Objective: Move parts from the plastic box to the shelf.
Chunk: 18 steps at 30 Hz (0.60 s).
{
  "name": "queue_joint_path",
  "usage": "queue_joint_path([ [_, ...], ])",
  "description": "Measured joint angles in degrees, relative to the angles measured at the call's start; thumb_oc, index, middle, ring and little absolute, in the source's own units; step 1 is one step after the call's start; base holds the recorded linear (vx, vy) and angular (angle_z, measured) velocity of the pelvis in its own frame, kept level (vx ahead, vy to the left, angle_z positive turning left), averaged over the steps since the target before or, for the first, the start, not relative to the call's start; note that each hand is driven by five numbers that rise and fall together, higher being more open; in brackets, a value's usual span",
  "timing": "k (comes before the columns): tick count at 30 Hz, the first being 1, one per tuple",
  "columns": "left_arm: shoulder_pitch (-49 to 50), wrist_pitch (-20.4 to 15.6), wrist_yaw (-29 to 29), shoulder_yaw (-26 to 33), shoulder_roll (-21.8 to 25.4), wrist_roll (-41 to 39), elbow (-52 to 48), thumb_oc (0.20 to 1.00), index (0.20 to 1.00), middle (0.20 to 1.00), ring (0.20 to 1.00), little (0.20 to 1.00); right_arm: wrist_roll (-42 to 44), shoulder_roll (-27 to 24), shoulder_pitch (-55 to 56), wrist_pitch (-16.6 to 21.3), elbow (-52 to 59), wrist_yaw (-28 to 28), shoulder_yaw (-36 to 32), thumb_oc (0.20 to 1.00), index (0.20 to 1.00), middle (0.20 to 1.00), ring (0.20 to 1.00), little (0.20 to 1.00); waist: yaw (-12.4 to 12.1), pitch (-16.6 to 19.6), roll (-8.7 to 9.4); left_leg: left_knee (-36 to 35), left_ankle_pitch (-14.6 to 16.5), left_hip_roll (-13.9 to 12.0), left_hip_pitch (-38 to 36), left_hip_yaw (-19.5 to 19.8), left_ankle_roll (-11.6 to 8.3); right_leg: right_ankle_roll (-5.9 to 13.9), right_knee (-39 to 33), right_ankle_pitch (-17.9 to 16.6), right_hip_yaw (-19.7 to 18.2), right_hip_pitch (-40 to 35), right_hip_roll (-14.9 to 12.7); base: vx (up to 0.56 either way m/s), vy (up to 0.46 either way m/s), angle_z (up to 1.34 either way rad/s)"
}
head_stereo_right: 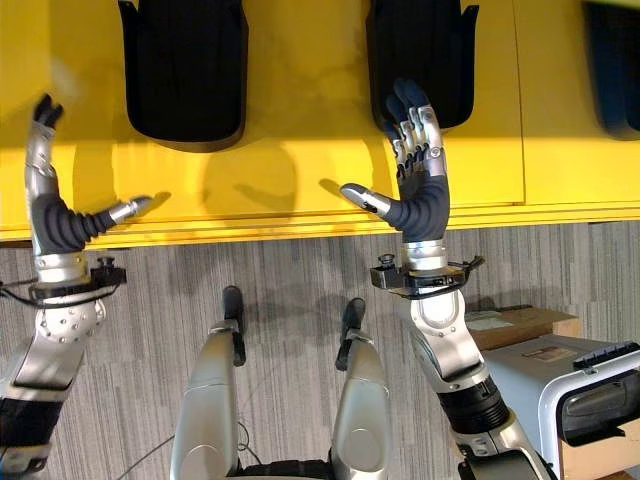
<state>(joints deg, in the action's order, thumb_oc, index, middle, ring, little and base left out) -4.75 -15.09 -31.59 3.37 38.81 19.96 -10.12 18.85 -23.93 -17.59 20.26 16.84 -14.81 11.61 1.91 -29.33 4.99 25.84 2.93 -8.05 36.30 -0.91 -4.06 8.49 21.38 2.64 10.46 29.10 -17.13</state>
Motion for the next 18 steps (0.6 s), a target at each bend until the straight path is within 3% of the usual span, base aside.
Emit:
queue_joint_path([
  [3, 2.0, 0.73, 0.04, 0.19, 2.78, 5.59, -0.38, 1.0, 1.0, 1.0, 1.0, 1.0, -0.01, -1.43, 0.05, 0.34, 0.29, 0.53, 0.0, 1.0, 1.0, 1.0, 1.0, 1.0, -0.44, -0.1, -0.19, 0.0, 0.03, -0.05, 0.04, 0.01, -0.05, -0.22, 0.04, 0.26, -0.01, 0.09, -0.01, 0.0, 0.0, 0.0],
  [9, 4.6, 1.26, 0.79, 0.04, 4.08, 11.24, -0.41, 1.0, 1.0, 1.0, 1.0, 1.0, 0.0, -1.92, 0.64, 0.65, 0.29, 1.14, -0.02, 1.0, 1.0, 1.0, 1.0, 1.0, -1.29, -0.2, -0.53, 0.09, 0.05, -0.03, 0.24, 0.06, -0.07, -0.23, 0.33, 0.44, -0.02, 0.23, -0.02, 0.0, 0.0, 0.0],
  [18, 3.96, 3.23, 2.87, -1.69, 4.83, 15.17, 0.89, 1.0, 1.0, 1.0, 1.0, 1.0, 0.01, -1.93, 0.53, 0.65, 0.28, 1.37, -0.21, 1.0, 1.0, 1.0, 1.0, 1.0, -1.17, -0.2, -0.53, 0.29, 0.11, -0.07, 0.22, 0.09, -0.09, -0.2, 0.58, 0.44, -0.02, 0.25, 0.02, 0.0, 0.0, 0.0],
])
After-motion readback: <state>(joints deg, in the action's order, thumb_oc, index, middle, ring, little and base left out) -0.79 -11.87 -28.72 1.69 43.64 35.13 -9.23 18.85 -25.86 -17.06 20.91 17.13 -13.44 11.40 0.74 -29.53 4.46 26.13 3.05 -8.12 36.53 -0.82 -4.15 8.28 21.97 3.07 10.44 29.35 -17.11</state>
